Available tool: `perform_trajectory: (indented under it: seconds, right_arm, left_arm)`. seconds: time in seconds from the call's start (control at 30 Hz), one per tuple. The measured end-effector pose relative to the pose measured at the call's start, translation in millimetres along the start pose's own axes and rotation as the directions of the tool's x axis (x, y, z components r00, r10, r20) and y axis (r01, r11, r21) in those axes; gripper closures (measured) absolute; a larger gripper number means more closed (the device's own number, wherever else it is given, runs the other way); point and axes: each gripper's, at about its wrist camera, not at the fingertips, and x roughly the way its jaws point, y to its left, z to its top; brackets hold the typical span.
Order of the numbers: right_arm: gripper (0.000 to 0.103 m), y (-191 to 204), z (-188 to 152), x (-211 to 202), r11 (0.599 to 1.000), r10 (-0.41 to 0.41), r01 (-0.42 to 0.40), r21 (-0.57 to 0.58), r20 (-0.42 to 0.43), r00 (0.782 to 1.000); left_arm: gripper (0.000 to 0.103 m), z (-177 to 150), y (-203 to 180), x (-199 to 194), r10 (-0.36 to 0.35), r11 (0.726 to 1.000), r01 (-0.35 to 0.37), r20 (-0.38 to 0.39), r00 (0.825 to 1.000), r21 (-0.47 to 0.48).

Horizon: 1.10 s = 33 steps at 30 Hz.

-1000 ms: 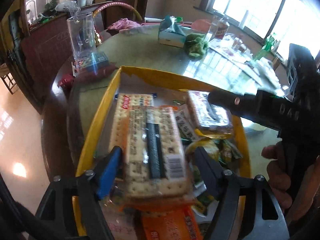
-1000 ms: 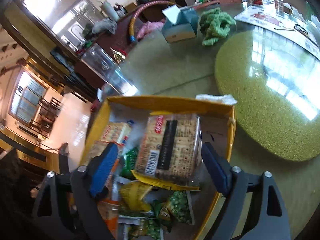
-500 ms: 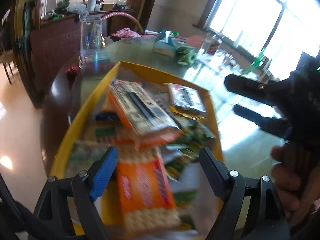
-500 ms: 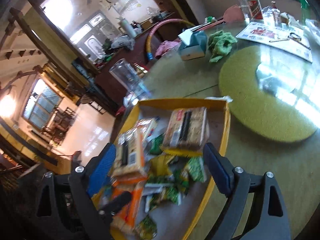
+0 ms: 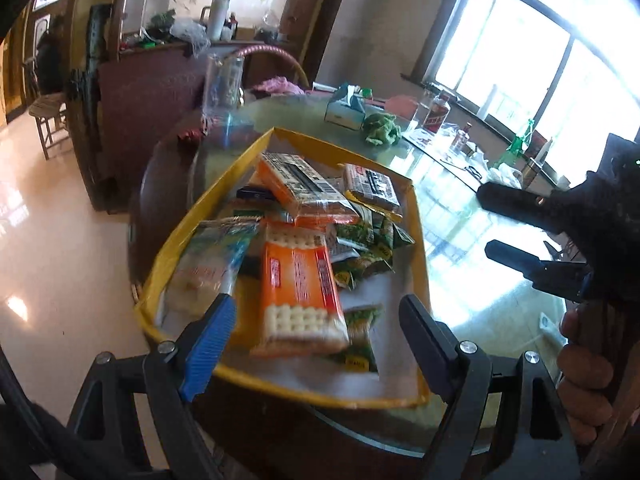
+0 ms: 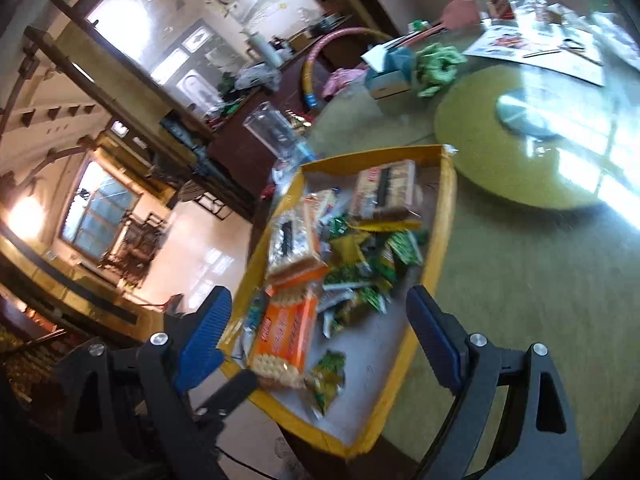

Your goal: Organize snacks

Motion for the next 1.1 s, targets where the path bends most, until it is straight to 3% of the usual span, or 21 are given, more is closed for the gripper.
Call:
perform_trajectory:
  seconds: [0.23, 0.37, 0.47, 0.77, 1.1]
  right_arm:
    - [0.014, 29, -51, -58, 0.987, -0.099, 0.108, -0.115, 0.082, 0.992]
    - [0.014, 40, -78, -78, 0.967, -0.15, 0.175, -0.185, 0.141, 0.979]
    - [0.014, 43, -90, -80, 0.95, -0.193, 0.229, -0.215, 0.174, 0.966]
    - [0.014, 40, -99, -61, 0.945, -0.19, 0.218, -0.243, 0.133, 0.973]
    - [0.014, 53, -109, -66, 0.936, -0.194, 0.232, -0.265, 0.161, 0.968]
  left_arm:
    - [0.019, -34, -4, -43, 0.142, 0.986, -0.151, 0.111, 0.984, 0.071]
    - [0.019, -41, -6, -58, 0.169, 0.979, -0.186, 0.179, 0.969, 0.081]
    - [0.019, -36, -7, -56, 0.173, 0.978, -0.19, 0.176, 0.969, 0.081]
    - [0.019, -41, -15, -49, 0.205, 0.966, -0.225, 0.157, 0.966, 0.123]
    - [0.019, -50, -16, -61, 0.242, 0.955, -0.268, 0.192, 0.951, 0.123]
